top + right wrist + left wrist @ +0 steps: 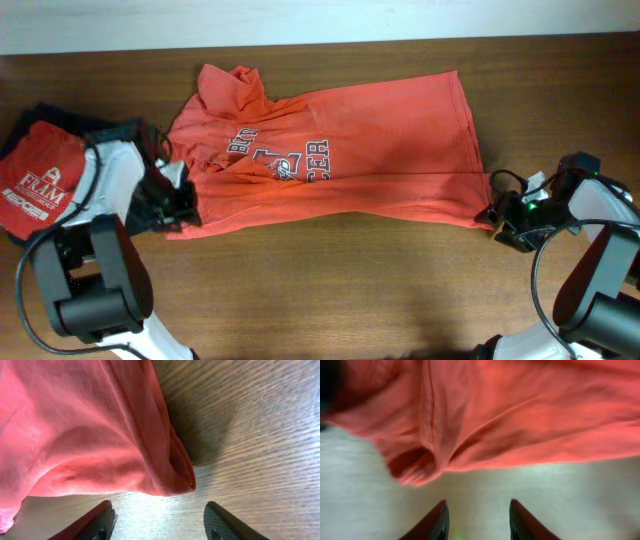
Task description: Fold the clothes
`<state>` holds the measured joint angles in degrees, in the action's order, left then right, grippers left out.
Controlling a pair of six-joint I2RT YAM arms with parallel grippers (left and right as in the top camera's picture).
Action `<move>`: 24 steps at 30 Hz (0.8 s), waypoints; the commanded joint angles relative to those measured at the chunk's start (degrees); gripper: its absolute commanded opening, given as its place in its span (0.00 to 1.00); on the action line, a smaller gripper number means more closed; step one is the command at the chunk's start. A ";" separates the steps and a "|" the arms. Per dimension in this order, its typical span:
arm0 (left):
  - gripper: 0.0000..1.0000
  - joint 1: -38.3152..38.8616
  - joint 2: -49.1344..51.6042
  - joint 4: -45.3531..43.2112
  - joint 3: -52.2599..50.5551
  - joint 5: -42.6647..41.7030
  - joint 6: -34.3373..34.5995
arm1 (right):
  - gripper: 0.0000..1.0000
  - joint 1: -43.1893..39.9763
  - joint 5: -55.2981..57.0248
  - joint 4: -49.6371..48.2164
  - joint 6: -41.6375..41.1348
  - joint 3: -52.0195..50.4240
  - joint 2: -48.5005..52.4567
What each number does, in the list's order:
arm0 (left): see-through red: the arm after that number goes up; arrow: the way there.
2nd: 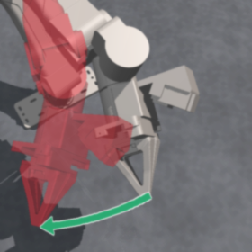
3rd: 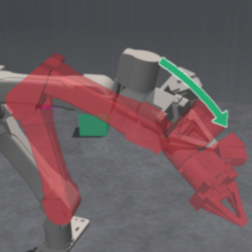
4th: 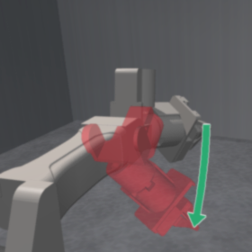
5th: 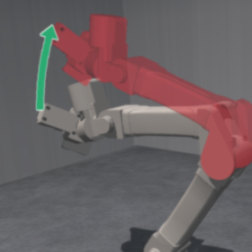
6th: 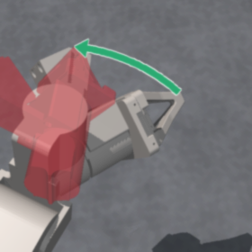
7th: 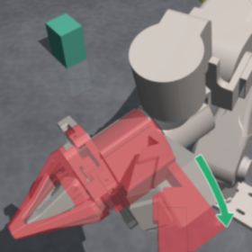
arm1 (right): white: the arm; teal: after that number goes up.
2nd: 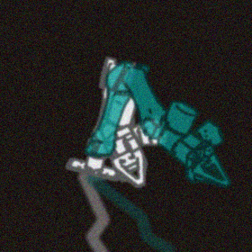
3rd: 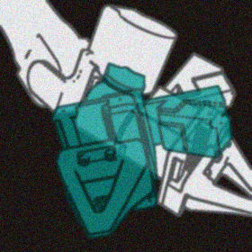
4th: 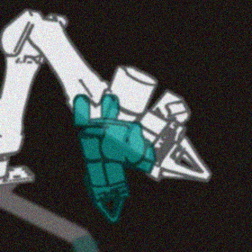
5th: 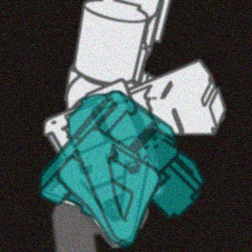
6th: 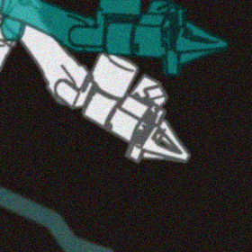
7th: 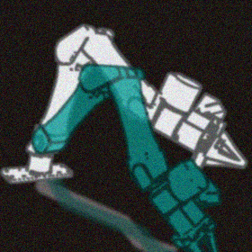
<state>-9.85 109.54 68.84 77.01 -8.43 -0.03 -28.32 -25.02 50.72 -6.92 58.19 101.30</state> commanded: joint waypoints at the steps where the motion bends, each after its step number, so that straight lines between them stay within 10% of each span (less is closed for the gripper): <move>1: 0.40 -0.50 -1.03 -4.66 -6.05 0.44 3.15 | 0.63 -0.15 -0.92 0.48 0.02 0.85 -0.90; 5: 0.39 -0.50 -1.03 -9.75 -8.09 1.40 3.28 | 0.64 -0.15 -0.13 0.48 0.00 0.85 -0.61; 11: 0.01 -0.50 -1.01 -14.86 -9.16 2.51 3.26 | 0.64 -0.15 0.20 0.28 0.00 0.15 -0.59; 24: 0.00 -0.50 -1.03 -14.82 -9.16 2.69 3.28 | 0.57 -0.15 -3.96 -10.43 -0.04 -8.13 -0.59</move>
<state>-9.85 109.49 53.93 68.45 -6.39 2.92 -28.42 -26.70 45.52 -7.35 53.01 100.36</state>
